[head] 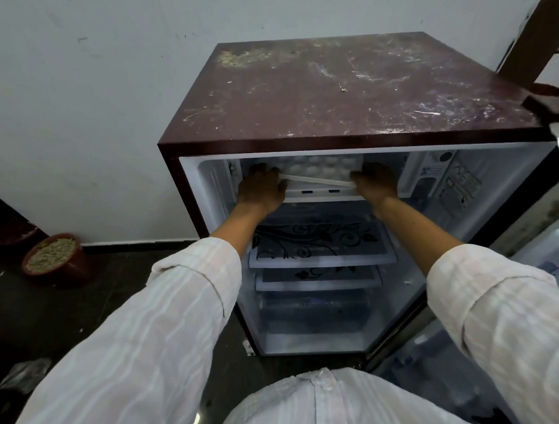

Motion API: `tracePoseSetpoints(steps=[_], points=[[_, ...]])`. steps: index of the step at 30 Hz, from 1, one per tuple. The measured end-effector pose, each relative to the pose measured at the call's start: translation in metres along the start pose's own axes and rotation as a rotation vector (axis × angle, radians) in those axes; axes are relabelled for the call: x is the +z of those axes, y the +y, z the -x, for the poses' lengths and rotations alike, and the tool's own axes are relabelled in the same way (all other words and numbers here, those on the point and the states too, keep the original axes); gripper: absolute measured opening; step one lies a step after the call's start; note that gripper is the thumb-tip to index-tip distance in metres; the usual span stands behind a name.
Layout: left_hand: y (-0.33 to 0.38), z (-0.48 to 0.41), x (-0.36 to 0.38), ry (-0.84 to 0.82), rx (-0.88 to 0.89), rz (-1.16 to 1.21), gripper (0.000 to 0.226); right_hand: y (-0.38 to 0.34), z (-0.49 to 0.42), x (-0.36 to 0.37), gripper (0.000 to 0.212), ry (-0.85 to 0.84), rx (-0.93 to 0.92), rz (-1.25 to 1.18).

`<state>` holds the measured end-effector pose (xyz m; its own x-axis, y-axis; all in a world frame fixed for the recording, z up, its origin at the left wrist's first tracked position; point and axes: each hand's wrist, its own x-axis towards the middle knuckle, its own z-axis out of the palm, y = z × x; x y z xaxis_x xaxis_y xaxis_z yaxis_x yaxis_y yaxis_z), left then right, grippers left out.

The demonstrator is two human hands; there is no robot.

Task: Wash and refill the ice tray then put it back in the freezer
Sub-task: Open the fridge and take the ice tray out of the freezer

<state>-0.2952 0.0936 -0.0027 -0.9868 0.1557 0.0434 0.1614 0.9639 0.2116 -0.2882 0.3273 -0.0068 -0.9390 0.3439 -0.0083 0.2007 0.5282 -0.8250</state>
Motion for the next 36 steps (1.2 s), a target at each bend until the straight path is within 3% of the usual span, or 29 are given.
tracePoseSetpoints(steps=[4,11,16,20,30,36], points=[[-0.001,0.006,-0.002,-0.039,-0.035,0.112,0.052,-0.001,0.015,-0.017,0.026,0.02,0.06,-0.022],[0.005,0.024,-0.008,0.032,-0.051,0.409,0.049,0.01,0.046,-0.049,0.028,0.004,0.216,-0.328],[0.012,0.045,-0.006,0.139,-0.239,0.811,0.037,0.029,0.082,-0.065,0.035,-0.007,0.26,-0.315],[0.01,0.068,0.014,0.12,-0.407,1.192,0.032,0.054,0.115,-0.07,0.034,-0.005,0.313,-0.358],[0.008,0.151,0.039,0.063,-0.556,1.378,0.028,0.093,0.207,-0.068,0.015,0.009,0.422,-0.615],[0.01,0.2,0.038,-0.021,-0.532,1.439,0.028,0.103,0.254,-0.088,0.013,0.025,0.399,-0.599]])
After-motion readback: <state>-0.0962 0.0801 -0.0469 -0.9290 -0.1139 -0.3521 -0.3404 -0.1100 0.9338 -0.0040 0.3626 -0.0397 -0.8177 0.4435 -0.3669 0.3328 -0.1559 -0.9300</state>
